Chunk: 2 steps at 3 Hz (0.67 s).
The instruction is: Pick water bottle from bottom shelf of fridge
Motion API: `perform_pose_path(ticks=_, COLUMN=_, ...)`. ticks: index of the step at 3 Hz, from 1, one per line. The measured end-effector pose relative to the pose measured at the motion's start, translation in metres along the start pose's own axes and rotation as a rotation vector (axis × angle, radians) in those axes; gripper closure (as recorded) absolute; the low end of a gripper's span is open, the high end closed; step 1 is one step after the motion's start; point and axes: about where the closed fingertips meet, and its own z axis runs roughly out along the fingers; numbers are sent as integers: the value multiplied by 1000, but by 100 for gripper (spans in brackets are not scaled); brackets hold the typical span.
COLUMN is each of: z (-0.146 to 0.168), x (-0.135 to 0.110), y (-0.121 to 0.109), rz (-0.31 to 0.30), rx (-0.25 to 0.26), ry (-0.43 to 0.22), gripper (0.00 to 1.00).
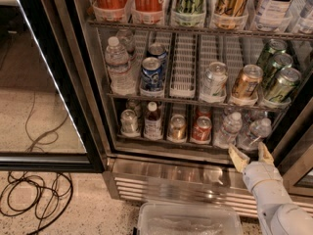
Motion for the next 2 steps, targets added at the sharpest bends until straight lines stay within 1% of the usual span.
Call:
perform_pose_path(ticks=1, z=10, x=3, y=-13, rz=4, rx=41, ry=-15, gripper=30)
perform_pose_path(ticks=2, z=21, x=6, y=-22, rz=12, rx=65, ry=-36, gripper=30)
